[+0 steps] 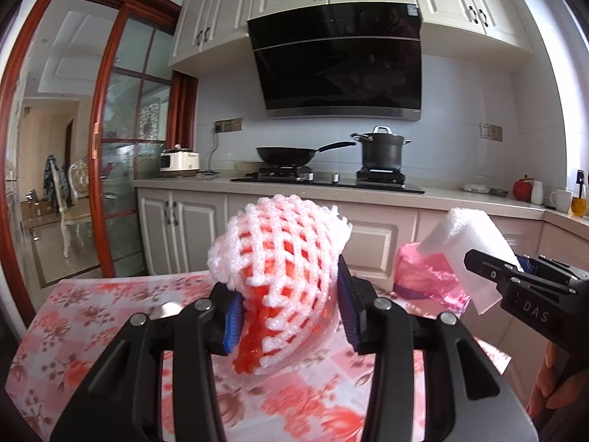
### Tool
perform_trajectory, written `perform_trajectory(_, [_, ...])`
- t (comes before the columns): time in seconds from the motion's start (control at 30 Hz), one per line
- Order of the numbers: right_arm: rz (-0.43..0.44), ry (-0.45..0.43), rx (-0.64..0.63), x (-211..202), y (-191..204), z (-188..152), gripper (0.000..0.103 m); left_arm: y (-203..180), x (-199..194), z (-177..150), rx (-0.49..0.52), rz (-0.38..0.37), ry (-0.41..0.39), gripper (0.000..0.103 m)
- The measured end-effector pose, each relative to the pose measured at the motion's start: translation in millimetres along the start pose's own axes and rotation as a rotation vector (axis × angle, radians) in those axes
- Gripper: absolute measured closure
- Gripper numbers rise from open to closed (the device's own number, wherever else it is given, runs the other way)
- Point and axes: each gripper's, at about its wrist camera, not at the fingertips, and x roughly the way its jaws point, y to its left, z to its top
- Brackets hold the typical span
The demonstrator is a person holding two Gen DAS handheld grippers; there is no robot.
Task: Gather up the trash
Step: 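Lift and carry the foam net and foam strip over the trash bin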
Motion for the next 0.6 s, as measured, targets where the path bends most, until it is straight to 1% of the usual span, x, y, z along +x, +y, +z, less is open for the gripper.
perform_trajectory(0.23, [-0.081,-0.017,0.027,3.7,-34.3,6.4,0.069,-32.1,27.8,9.8,0.013,-0.078,-0.009,0.06])
perform_trajectory(0.4, [-0.123,-0.009,0.046,9.5,-56.4,4.4,0.069,-57.2,54.1,11.0,0.032,-0.135,0.012,0.06])
perform_trajectory(0.6, [-0.163,0.018,0.055,24.9,-84.3,3.3,0.069,-81.2,86.7,8.6,0.045,-0.179,0.043,0.06])
